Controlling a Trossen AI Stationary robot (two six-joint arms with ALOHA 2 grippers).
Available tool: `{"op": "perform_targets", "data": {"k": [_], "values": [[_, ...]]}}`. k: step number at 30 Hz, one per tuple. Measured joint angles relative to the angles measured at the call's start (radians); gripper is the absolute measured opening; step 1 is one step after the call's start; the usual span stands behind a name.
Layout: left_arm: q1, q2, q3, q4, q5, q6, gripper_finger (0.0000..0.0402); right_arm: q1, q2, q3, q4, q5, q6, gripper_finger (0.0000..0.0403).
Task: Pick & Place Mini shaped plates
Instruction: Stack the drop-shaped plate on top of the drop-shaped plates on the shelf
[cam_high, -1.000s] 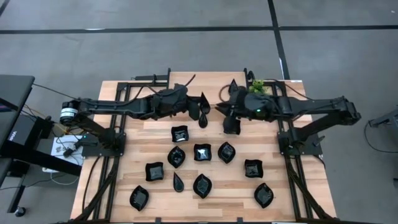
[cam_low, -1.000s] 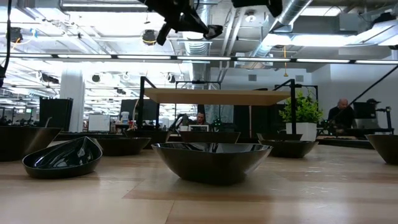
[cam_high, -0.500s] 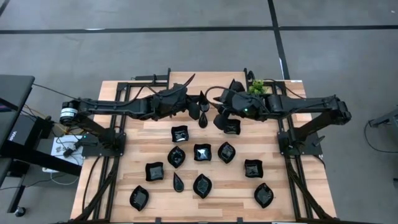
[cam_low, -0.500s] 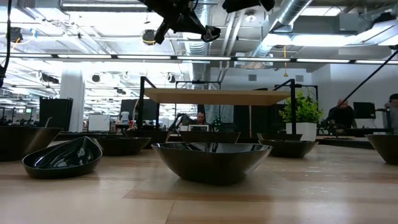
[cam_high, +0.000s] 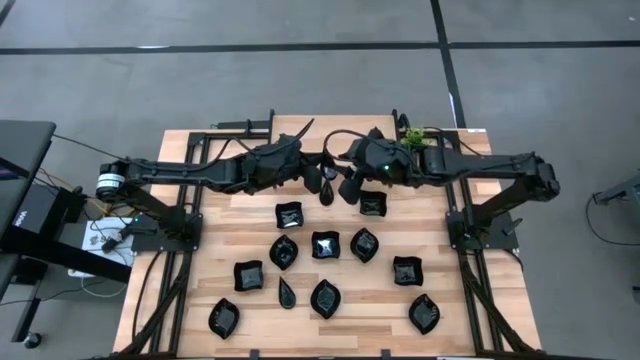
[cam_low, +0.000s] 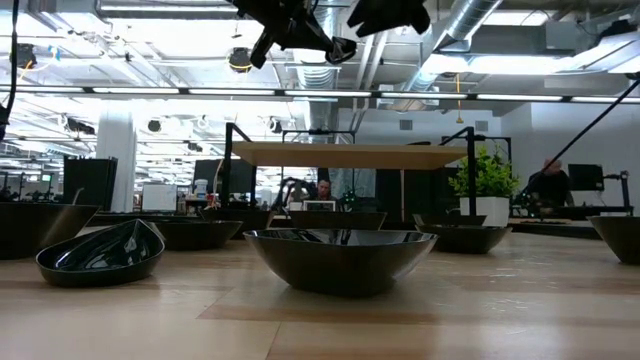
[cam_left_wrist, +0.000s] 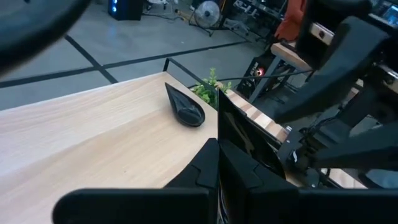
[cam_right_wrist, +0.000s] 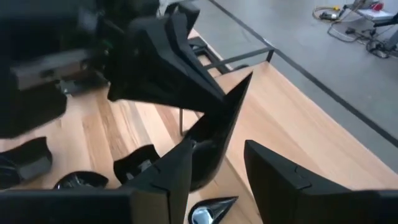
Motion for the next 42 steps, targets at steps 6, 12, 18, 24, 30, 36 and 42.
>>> {"op": "perform_targets", "data": {"k": [6, 12, 18, 24, 30, 36, 42], "values": [[-0.015, 0.0, 0.0, 0.002, 0.0, 0.003, 0.0005, -0.024, 0.005, -0.001, 0.001, -0.006, 0.0, 0.0144], [-0.02, 0.0, 0.0, 0.004, 0.0, 0.003, 0.0005, -0.042, -0.003, -0.001, 0.001, -0.035, 0.006, 0.0148], [-0.02, 0.0, 0.0, 0.005, 0.0, 0.003, 0.0005, -0.048, 0.009, -0.002, 0.01, -0.076, 0.018, 0.0143], [-0.02, 0.0, 0.0, 0.005, 0.0, 0.003, 0.0005, -0.048, -0.003, -0.001, 0.047, -0.082, 0.018, 0.0135], [-0.02, 0.0, 0.0, 0.005, 0.0, 0.003, 0.0005, -0.055, 0.01, -0.001, 0.028, -0.085, 0.034, 0.0133], [-0.025, 0.0, 0.0, 0.008, 0.0, 0.003, 0.0005, -0.062, 0.021, -0.001, 0.04, -0.085, 0.037, 0.0137], [-0.03, 0.0, -0.001, 0.011, 0.0, 0.004, 0.0005, -0.063, 0.024, -0.001, 0.037, -0.099, 0.037, 0.0127]]}}
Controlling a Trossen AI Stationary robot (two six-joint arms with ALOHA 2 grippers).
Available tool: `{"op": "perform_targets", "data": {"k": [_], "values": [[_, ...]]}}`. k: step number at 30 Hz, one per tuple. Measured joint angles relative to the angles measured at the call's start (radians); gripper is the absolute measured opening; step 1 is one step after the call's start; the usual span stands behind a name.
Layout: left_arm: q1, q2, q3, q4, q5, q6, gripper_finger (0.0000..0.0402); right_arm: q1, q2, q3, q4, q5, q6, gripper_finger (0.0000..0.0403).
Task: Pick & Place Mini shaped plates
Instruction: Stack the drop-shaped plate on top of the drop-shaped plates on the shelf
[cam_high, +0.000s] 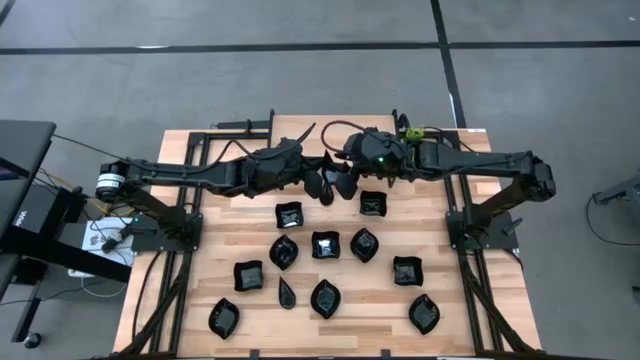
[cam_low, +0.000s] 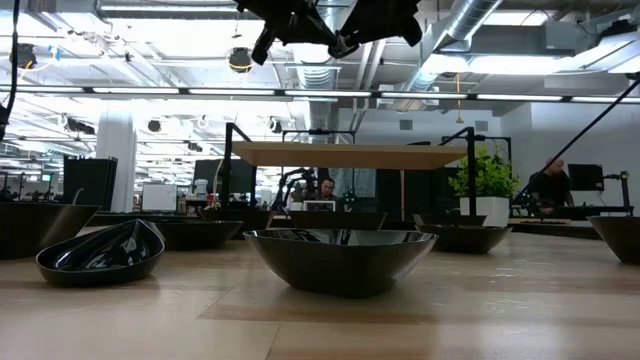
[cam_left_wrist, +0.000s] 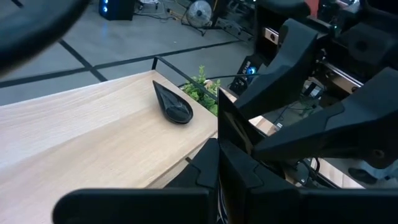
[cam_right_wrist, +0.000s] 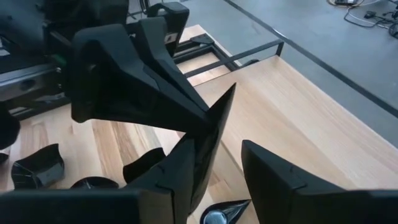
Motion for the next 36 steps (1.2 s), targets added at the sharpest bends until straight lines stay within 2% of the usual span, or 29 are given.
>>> {"op": "perform_targets", "data": {"k": [21, 36], "values": [[0.0, 0.0, 0.0, 0.005, 0.003, -0.003, 0.0006, 0.001, 0.0, 0.0, -0.002, -0.004, 0.0, 0.0073], [0.0, 0.0, 0.0, 0.015, 0.003, -0.004, 0.0006, 0.001, -0.001, 0.0, -0.001, -0.004, -0.003, 0.0065]]}}
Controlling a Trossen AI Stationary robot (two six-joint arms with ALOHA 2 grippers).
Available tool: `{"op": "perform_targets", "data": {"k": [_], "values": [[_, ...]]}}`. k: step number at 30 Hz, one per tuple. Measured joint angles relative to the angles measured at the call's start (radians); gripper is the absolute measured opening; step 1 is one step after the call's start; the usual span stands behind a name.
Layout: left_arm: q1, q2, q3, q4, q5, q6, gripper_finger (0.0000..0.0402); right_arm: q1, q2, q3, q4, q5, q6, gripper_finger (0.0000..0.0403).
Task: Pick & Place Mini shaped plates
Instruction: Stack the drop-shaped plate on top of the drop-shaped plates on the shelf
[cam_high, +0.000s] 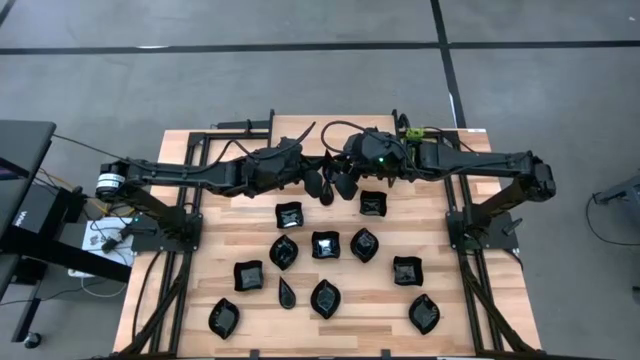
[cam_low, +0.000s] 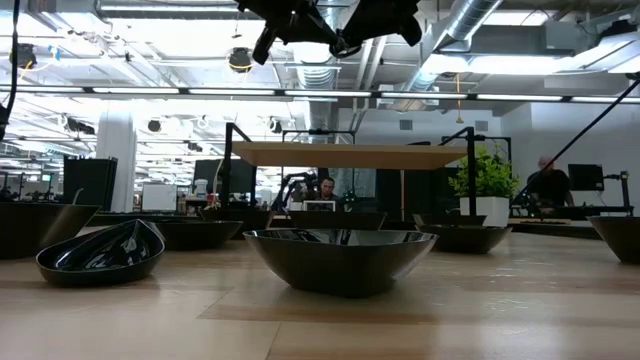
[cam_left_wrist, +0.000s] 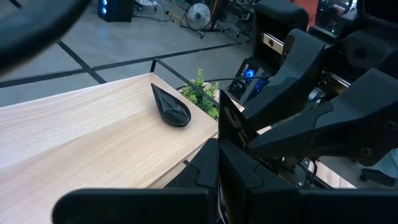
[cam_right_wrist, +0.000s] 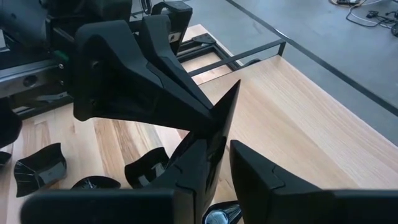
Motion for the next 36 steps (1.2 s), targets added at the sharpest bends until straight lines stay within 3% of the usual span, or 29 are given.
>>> {"op": "perform_targets", "data": {"k": [4, 14, 22, 28, 33, 36], "values": [[0.0, 0.0, 0.0, 0.001, 0.001, 0.0, 0.0011, 0.0, 0.0, 0.0, 0.0, 0.0, 0.0, 0.0065], [-0.001, 0.0, 0.0, 0.005, 0.003, 0.0, 0.01, -0.001, 0.0, -0.001, -0.002, 0.017, 0.001, 0.0062], [0.0, -0.039, 0.0, -0.033, 0.002, 0.025, 0.0129, 0.005, 0.0, -0.001, -0.06, 0.013, 0.014, 0.0043], [0.0, -0.167, -0.032, -0.174, 0.0, 0.029, 0.0127, 0.021, 0.0, -0.001, -0.199, -0.139, 0.039, 0.0041], [-0.012, -0.308, -0.169, -0.189, -0.001, -0.058, 0.0125, 0.039, 0.0, -0.036, -0.231, -0.298, 0.002, 0.004], [-0.033, -0.386, -0.261, -0.187, -0.007, -0.142, 0.0125, 0.043, 0.0, -0.055, -0.197, -0.319, -0.03, 0.004]]}}
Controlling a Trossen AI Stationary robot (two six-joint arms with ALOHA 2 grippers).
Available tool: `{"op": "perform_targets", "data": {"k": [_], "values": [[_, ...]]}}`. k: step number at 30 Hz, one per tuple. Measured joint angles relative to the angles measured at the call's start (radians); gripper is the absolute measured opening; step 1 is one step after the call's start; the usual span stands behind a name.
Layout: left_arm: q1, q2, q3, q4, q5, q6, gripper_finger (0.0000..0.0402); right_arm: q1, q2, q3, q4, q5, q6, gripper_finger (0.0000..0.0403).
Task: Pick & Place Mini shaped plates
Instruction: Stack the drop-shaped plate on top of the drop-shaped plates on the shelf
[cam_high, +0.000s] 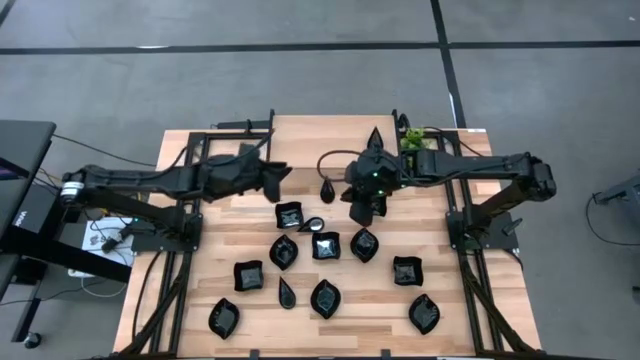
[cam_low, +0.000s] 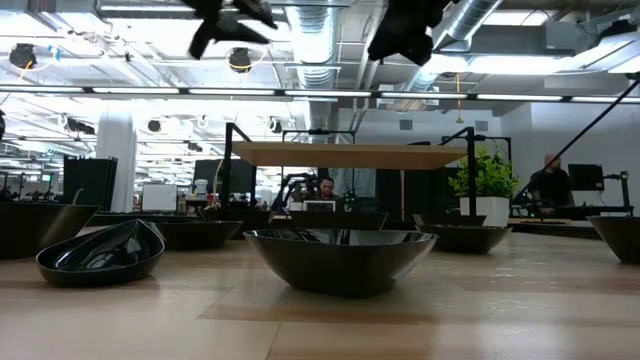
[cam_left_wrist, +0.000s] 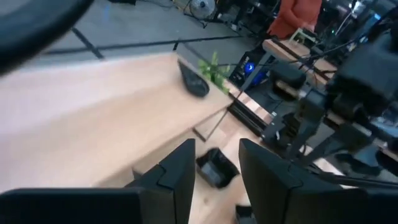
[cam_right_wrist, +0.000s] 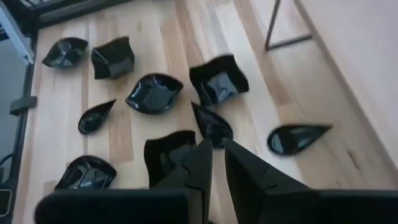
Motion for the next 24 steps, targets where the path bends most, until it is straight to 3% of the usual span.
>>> {"op": "perform_targets", "data": {"k": [6, 17, 24], "values": [[-0.056, -0.104, -0.147, 0.017, -0.005, -0.126, 0.012, 0.0, 0.068, -0.014, 0.086, -0.092, -0.073, 0.004], [-0.115, -0.134, -0.252, 0.046, -0.013, -0.112, 0.0122, -0.001, 0.314, 0.054, 0.078, -0.186, -0.248, 0.0055], [-0.12, -0.217, -0.344, 0.049, -0.085, -0.167, 0.0121, -0.01, 0.405, 0.077, 0.073, -0.21, -0.293, 0.0064]]}}
